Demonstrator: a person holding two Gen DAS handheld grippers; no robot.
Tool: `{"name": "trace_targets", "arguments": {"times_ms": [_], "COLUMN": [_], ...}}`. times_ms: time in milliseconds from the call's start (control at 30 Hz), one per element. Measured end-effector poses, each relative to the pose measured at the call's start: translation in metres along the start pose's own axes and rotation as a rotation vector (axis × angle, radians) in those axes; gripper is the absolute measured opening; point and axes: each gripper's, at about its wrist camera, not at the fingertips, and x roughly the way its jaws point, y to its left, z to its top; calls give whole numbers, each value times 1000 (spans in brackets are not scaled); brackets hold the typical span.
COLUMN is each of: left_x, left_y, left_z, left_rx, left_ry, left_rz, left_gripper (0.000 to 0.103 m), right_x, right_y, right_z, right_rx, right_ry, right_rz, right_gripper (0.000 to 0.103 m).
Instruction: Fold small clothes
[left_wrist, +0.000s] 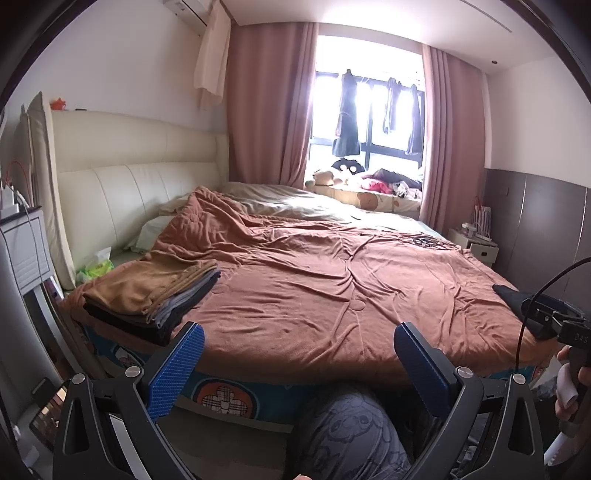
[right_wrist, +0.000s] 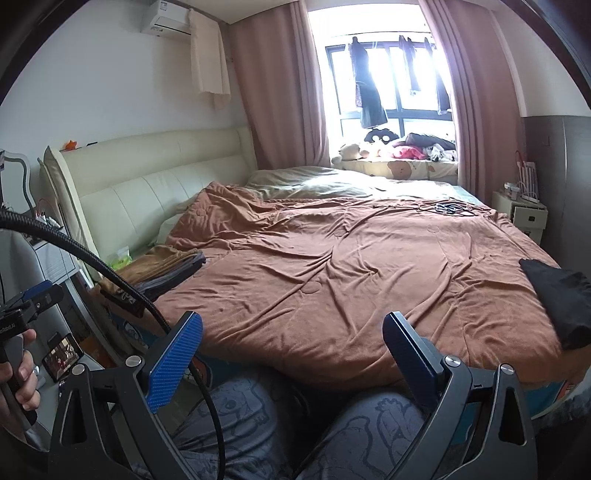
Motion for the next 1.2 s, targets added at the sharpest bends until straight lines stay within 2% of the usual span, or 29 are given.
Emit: {"name": "trace_targets", "arguments": {"times_ms": [267, 600, 1200], "left_x": [9, 5, 1], "left_y": [-1, -8, -3], "left_z": [1, 0, 1], "left_rx": [2, 20, 2], "left_ry": [12, 4, 3], "left_rz": [-3, 18, 10], "left_gripper": [103, 103, 103], "right_x": [4, 0, -1], "right_y": [-10, -11, -16], "right_z": [-5, -5, -4], "right_rx": [39, 31, 41], "right_ry": [6, 12, 21], "right_rz": [-38, -28, -23], "right_gripper": [98, 98, 98]}}
